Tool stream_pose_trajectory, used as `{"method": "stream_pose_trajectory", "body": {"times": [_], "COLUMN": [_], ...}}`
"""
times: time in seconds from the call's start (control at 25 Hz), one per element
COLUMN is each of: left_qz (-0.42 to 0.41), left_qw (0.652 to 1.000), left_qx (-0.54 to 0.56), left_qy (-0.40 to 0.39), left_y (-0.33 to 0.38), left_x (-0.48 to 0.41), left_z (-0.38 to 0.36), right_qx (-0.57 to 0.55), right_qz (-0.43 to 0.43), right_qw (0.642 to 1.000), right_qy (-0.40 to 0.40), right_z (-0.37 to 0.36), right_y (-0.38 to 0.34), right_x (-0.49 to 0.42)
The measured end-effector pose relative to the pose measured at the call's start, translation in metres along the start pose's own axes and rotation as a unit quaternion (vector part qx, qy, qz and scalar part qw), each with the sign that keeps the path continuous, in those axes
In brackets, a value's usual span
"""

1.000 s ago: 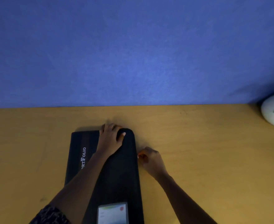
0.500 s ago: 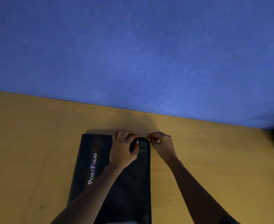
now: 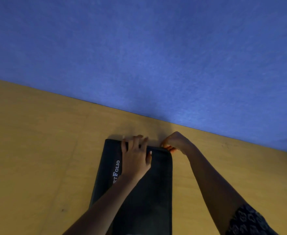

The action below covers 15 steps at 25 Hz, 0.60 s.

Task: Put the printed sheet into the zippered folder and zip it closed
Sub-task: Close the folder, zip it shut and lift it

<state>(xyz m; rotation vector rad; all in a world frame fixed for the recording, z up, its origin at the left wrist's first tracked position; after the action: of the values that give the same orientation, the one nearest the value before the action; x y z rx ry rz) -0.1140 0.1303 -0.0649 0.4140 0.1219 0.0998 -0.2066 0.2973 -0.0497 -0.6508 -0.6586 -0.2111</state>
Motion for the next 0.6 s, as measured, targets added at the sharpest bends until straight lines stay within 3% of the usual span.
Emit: {"method": "stream_pose_trajectory", "body": {"times": [0.12, 0.28, 0.44, 0.6], "left_qz": [0.178, 0.312, 0.355, 0.325], "left_qw": [0.980, 0.943, 0.914, 0.921], "left_qx": [-0.062, 0.053, 0.190, 0.213], "left_qy": [-0.058, -0.097, -0.038, -0.032], "left_y": [-0.038, -0.051, -0.066, -0.079], "left_x": [0.002, 0.006, 0.001, 0.006], "left_z": [0.015, 0.027, 0.041, 0.047], "right_qx": [0.067, 0.058, 0.111, 0.112], "right_qz": [-0.011, -0.009, 0.007, 0.008], "right_qw": [0.997, 0.996, 0.988, 0.985], "right_qy": [0.032, 0.066, 0.106, 0.131], "right_z": [-0.002, -0.017, -0.039, -0.041], "right_y": [-0.017, -0.041, -0.064, -0.073], "right_x": [-0.001, -0.004, 0.000, 0.006]}}
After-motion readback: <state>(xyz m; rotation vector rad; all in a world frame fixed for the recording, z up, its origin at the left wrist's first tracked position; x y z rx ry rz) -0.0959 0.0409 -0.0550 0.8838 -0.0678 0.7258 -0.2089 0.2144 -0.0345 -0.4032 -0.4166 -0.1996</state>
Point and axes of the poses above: each hand's wrist, its own x-axis away from the middle knuckle, its own z-axis out of the back of the hand, y = z × x, the point moved 4 cm from there along -x, towards the middle knuckle, and after that the axes turned 9 degrees about z, right-handed, at the moved point
